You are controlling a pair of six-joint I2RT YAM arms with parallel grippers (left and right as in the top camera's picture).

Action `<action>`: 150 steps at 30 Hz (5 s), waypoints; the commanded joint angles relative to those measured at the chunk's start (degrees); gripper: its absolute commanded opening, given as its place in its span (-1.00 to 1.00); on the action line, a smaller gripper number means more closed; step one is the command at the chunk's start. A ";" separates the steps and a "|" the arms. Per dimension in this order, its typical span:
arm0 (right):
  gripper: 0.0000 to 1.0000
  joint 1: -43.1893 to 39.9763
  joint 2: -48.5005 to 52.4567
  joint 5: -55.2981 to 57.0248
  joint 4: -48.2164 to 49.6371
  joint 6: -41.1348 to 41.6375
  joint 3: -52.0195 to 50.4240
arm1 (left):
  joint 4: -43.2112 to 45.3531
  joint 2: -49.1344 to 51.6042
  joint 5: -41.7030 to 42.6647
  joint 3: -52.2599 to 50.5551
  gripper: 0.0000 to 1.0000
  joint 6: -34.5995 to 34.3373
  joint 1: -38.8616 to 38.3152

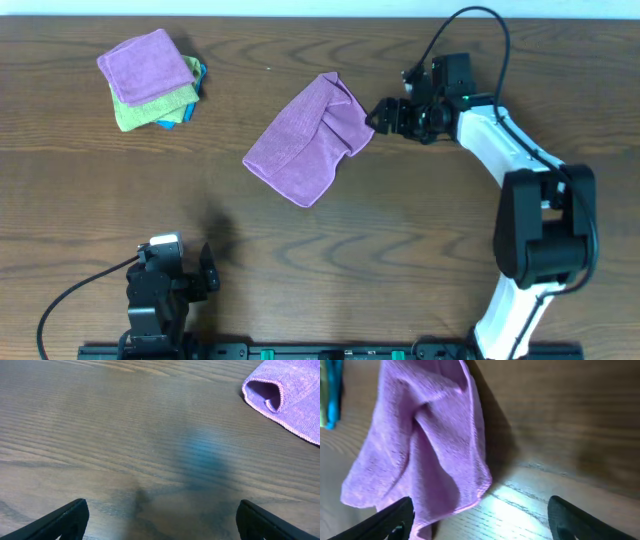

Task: Fold the cloth
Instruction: 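Raise the pink cloth and hold it hanging near center, then reach the left gripper to the cloth's left edge and grasp it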

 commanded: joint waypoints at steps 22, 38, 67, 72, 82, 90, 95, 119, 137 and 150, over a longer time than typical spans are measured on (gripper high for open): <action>0.16 2.27 6.40 -3.39 8.92 6.14 0.28 | -0.35 -0.33 6.73 -0.44 0.90 -2.21 -0.28; -0.29 4.74 8.17 -3.67 10.19 7.15 0.28 | 13.68 1.27 17.31 0.17 0.91 -22.25 -0.28; -0.97 4.74 8.17 -4.57 10.69 8.22 0.28 | 17.70 69.00 35.93 38.38 0.90 -49.24 -0.28; -0.97 4.74 8.17 -4.55 10.73 8.22 0.28 | 18.60 76.43 41.13 38.36 0.90 -57.96 -0.35; -0.97 4.68 8.17 -4.52 10.75 8.22 0.28 | 26.84 88.11 48.17 38.36 0.90 -67.65 -6.32; -0.97 4.63 8.17 -4.52 10.75 8.20 0.28 | 29.68 95.43 48.37 38.36 0.90 -72.57 -10.25; -0.97 4.63 8.17 -4.52 10.75 8.20 0.28 | 30.93 98.29 48.35 38.36 0.92 -75.54 -12.39; -0.97 4.63 8.17 -4.52 10.73 8.22 0.28 | 38.40 105.81 43.21 38.36 0.81 -82.64 -17.38; -0.97 4.63 8.17 -4.98 10.73 8.20 0.28 | 38.40 105.81 27.28 38.36 -0.45 -75.23 -19.43; -0.97 3.69 6.97 -10.45 9.49 5.55 0.28 | 36.26 104.63 32.24 42.07 -0.88 -59.21 -15.56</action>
